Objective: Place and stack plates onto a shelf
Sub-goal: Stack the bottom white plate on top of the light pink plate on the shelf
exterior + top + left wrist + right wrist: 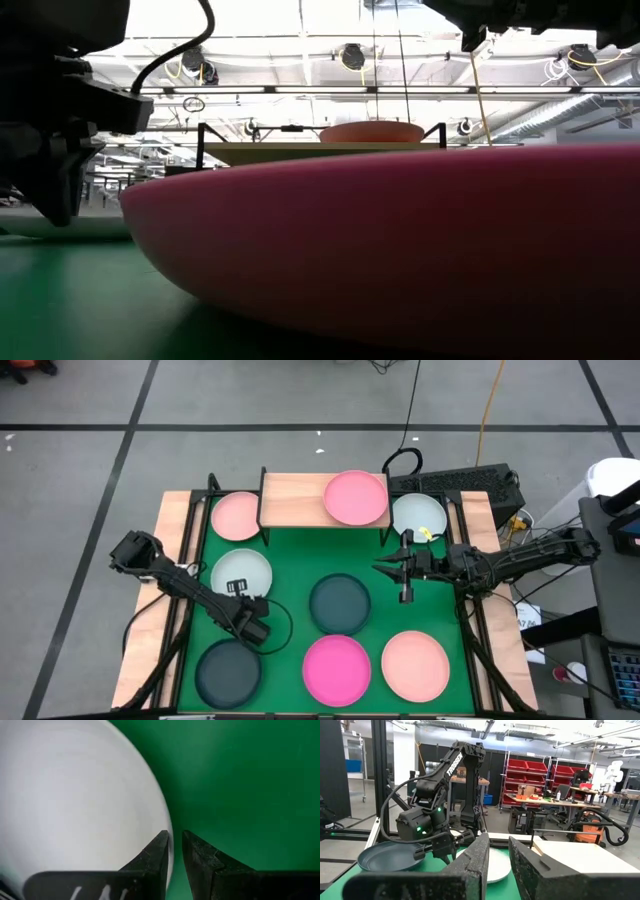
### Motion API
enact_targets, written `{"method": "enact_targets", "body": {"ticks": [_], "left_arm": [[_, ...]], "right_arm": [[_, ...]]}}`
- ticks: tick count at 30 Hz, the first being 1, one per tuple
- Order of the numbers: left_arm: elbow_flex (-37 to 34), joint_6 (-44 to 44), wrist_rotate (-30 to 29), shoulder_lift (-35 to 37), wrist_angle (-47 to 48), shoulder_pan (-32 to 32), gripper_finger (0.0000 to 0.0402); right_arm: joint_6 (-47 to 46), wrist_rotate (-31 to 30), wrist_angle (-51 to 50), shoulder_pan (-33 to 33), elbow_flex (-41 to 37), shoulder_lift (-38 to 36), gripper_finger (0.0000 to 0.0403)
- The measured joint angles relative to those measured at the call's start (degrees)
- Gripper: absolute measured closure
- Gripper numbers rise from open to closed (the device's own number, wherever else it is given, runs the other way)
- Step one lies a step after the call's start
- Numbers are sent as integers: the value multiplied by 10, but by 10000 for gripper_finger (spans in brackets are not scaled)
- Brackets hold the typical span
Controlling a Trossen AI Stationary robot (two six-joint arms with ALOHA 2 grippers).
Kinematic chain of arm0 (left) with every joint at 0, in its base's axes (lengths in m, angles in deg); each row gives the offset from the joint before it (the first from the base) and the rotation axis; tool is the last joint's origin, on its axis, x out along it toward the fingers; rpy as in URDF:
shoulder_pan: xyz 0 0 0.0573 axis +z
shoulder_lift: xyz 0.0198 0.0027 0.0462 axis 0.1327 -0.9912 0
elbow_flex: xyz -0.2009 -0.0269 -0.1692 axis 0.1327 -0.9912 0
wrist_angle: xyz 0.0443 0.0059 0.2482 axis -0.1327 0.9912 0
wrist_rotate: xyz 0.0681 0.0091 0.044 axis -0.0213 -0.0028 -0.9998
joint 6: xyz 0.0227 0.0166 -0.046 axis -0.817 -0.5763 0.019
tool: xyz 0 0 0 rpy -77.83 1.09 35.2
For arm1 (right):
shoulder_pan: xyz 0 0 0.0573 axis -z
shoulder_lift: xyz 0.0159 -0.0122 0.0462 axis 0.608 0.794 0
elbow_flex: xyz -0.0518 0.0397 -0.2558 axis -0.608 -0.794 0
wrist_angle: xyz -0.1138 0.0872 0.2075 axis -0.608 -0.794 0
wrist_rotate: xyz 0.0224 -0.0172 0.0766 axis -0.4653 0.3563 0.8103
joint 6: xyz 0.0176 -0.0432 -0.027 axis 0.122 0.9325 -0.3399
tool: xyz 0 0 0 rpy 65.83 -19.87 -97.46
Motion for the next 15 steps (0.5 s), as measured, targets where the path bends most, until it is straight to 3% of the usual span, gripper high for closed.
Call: {"method": "enact_targets", "body": {"ticks": [15], "left_arm": [[2,-9,7,0,-1,0,341]], "right_arm": [[0,0,0,0,0,0,342]]}}
